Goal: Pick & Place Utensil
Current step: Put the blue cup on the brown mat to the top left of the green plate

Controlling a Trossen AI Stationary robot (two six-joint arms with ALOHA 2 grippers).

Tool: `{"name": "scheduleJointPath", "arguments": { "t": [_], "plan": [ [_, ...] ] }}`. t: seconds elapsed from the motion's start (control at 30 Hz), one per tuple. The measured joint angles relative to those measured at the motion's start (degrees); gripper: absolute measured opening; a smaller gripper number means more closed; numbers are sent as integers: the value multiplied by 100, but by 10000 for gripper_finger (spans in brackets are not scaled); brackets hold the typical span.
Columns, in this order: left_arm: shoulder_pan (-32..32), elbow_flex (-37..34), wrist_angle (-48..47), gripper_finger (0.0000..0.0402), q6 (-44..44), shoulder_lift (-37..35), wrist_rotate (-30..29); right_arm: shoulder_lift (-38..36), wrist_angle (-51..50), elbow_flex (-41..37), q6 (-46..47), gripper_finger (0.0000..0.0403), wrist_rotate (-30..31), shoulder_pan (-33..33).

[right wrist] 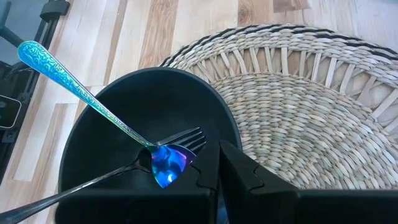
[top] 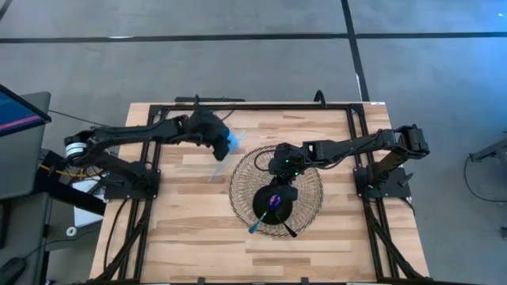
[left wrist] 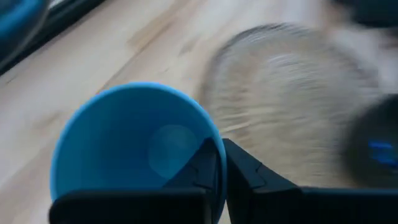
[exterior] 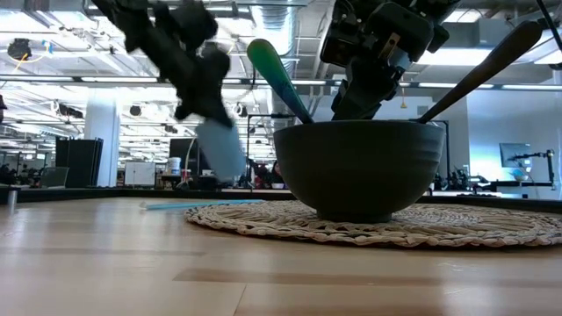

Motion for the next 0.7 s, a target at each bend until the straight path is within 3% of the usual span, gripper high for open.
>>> {"name": "scheduleJointPath", "arguments": {
  "t": [0.17,0.3,0.47,0.7],
  "plan": [
    [-1070,11,674,11,-288,-563,-192,0,-2,0,-132,1,-1,0],
    [-1706,121,690,9,-507,-570,-427,-88,-326,0,-46,1,-4,23],
    [-1999,724,666,11,-415,-31,-508,-411,-953,0,82,1,-4,55],
    [-1842,1714,244,12,355,1186,-584,-800,-1029,4,-284,1,22,48]
  ]
}}
